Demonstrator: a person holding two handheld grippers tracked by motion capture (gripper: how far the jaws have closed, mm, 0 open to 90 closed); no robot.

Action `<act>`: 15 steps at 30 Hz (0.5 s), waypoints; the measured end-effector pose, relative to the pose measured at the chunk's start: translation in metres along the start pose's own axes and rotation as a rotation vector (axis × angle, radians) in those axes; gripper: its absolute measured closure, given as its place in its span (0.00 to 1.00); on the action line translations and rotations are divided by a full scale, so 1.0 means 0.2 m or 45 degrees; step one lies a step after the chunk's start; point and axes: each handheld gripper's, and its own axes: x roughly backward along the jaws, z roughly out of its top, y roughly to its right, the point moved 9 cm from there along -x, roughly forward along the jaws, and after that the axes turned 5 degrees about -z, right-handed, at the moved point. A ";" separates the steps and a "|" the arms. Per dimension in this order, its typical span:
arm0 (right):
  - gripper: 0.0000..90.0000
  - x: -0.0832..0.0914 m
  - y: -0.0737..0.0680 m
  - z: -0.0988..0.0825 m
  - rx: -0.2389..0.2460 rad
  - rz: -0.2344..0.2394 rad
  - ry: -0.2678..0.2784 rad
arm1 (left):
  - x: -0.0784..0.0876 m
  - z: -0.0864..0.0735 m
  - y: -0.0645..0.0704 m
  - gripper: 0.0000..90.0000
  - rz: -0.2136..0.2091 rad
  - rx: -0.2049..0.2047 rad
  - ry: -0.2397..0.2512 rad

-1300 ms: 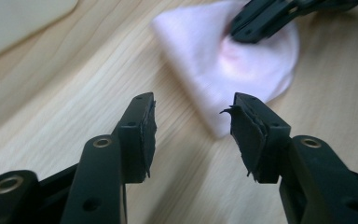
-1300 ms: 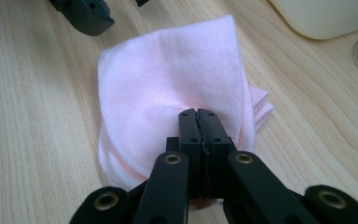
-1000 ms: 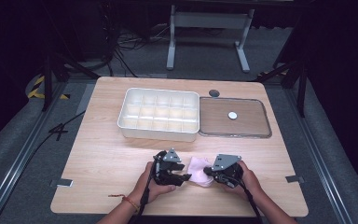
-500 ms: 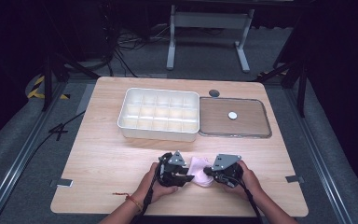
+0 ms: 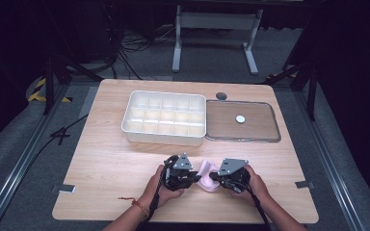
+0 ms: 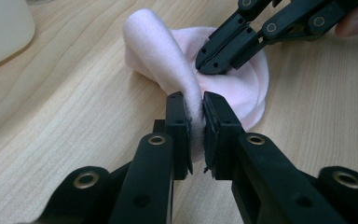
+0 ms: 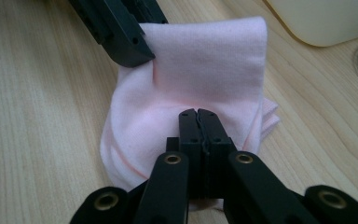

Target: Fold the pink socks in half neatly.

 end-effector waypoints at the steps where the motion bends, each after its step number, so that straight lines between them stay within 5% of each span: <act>1: 0.99 0.00 0.00 0.00 0.002 -0.007 0.000 | 0.00 0.00 0.00 0.90 0.005 -0.011 0.000; 15: 0.99 -0.02 -0.01 0.02 -0.001 -0.020 0.015 | 0.00 0.04 0.05 0.89 0.033 -0.055 0.025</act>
